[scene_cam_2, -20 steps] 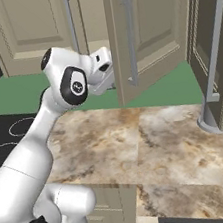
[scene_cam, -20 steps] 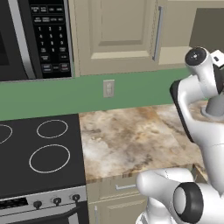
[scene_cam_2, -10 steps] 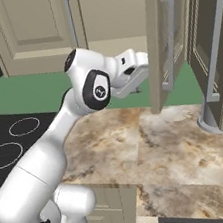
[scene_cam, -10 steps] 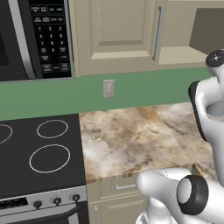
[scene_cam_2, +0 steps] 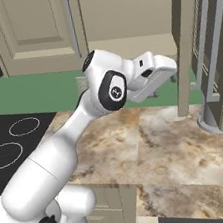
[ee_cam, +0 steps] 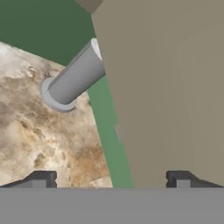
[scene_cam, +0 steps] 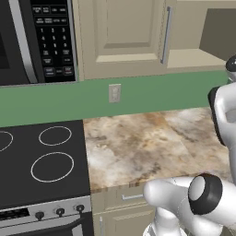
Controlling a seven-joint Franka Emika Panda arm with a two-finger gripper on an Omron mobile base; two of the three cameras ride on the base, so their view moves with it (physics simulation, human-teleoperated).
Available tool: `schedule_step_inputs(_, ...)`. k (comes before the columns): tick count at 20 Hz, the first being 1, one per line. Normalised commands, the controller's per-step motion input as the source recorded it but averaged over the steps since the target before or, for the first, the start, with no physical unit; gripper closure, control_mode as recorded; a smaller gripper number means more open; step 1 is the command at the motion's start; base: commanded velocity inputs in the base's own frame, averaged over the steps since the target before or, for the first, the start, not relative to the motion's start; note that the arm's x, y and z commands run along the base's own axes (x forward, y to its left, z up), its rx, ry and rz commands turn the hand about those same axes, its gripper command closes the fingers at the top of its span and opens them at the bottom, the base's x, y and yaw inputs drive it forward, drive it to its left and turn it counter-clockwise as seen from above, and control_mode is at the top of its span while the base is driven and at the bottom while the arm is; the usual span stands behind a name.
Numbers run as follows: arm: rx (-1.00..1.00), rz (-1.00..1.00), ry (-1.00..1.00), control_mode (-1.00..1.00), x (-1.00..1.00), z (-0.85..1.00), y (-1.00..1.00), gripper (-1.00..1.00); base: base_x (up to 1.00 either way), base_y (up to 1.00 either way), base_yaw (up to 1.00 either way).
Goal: Open the cabinet, retrieve the rolling pin, and place it next to the meat on the cutting board to prepare for tenderizing.
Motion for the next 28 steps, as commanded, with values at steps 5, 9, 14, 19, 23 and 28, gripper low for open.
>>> schedule_step_inputs(5,0.0,-0.05,0.11,-1.0,0.0,-0.08,-0.25,-1.0,0.0,0.0,0.0)
schedule_step_inputs(9,0.0,-0.07,0.09,-1.0,0.0,-0.01,-0.27,-1.0,0.0,0.0,0.0)
schedule_step_inputs(14,-0.02,-0.06,0.05,-1.0,0.0,-0.01,-0.27,-1.0,0.0,0.0,0.0)
schedule_step_inputs(19,0.0,-0.02,0.0,-1.0,-0.2,-0.01,-0.09,-1.0,0.0,0.0,0.0)
schedule_step_inputs(23,0.0,0.0,-0.17,-1.0,-0.73,0.0,0.26,-1.0,0.0,0.0,0.0)
schedule_step_inputs(28,0.0,0.0,-0.25,-1.0,-0.74,0.06,0.65,-1.0,0.0,0.0,0.0)
